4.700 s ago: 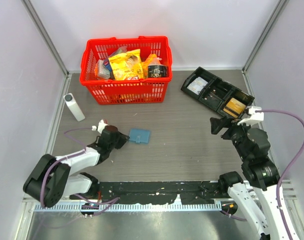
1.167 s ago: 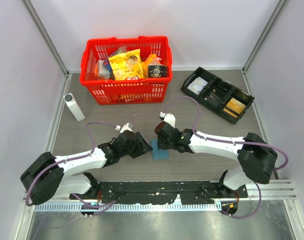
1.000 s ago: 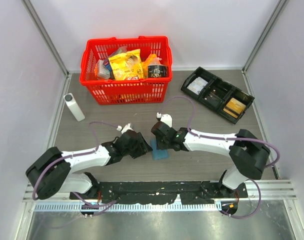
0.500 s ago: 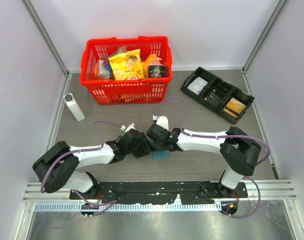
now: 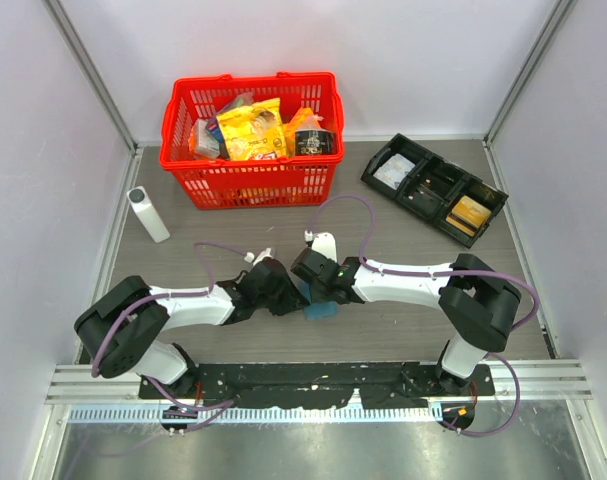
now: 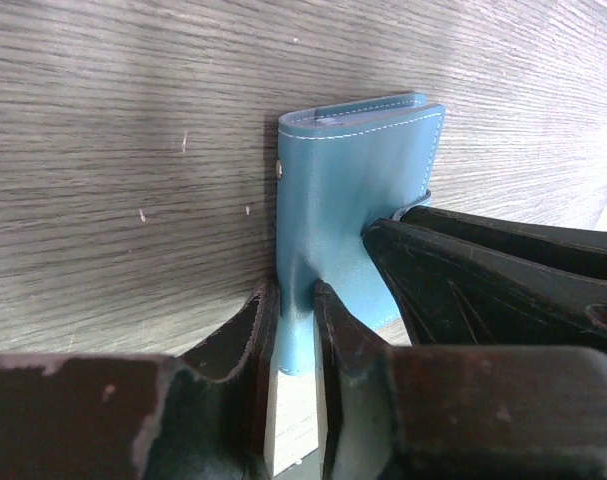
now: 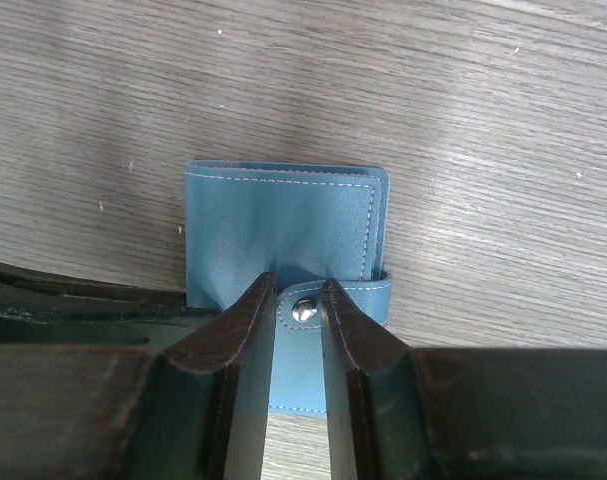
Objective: Take the credit cards out of the card holder
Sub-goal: Open the card holder at the center of the board.
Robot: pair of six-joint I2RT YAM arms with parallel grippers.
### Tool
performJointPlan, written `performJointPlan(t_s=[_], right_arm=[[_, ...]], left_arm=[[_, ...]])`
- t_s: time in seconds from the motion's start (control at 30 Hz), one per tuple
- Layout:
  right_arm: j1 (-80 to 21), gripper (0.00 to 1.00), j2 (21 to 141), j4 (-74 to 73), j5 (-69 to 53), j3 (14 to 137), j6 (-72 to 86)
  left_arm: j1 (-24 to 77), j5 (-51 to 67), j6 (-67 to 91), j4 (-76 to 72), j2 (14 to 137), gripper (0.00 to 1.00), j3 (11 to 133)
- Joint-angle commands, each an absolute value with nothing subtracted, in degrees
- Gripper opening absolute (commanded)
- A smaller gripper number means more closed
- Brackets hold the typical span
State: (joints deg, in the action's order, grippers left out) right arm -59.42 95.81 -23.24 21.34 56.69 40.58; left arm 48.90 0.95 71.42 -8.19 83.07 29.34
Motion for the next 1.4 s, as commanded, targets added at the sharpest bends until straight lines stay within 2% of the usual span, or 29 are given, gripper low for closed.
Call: performJointPlan(t_s=[0.0,0.17,0.4,0.83,0.93,1.17,1.37], right_arm=[[-60.29,0.24,96.77,-24.43,19.33,55.46,41.4],[-60.29,0.15,95.54,-25.4,20.47,55.63,40.43],[-60.29,0.02,93.17,-27.24,21.88,55.63,38.94],[-60.29,0.01,90.88,-30.77,25.14,54.23,37.97],[-60.38,0.09,90.17,-28.66,23.38,53.61,38.93],[-60.29,0.38,91.41,-26.89,21.44,55.54,39.11],[-60.29,0.45,93.42,-27.86,21.19,56.51,39.02]], left_arm=[[49.74,0.53,71.02,-6.77,84.29,0.14,29.62],[50.27,-3.25,71.1,-3.52,84.03,0.03,30.23],[50.71,-5.1,71.98,-1.58,83.94,0.0,30.06],[50.89,-5.54,72.95,-1.58,83.67,0.0,29.44],[50.89,-5.54,72.95,-1.93,83.5,0.0,29.53],[51.15,-5.63,72.95,-1.85,82.97,0.0,29.53],[51.42,-5.71,73.21,-2.02,82.71,0.0,29.53]])
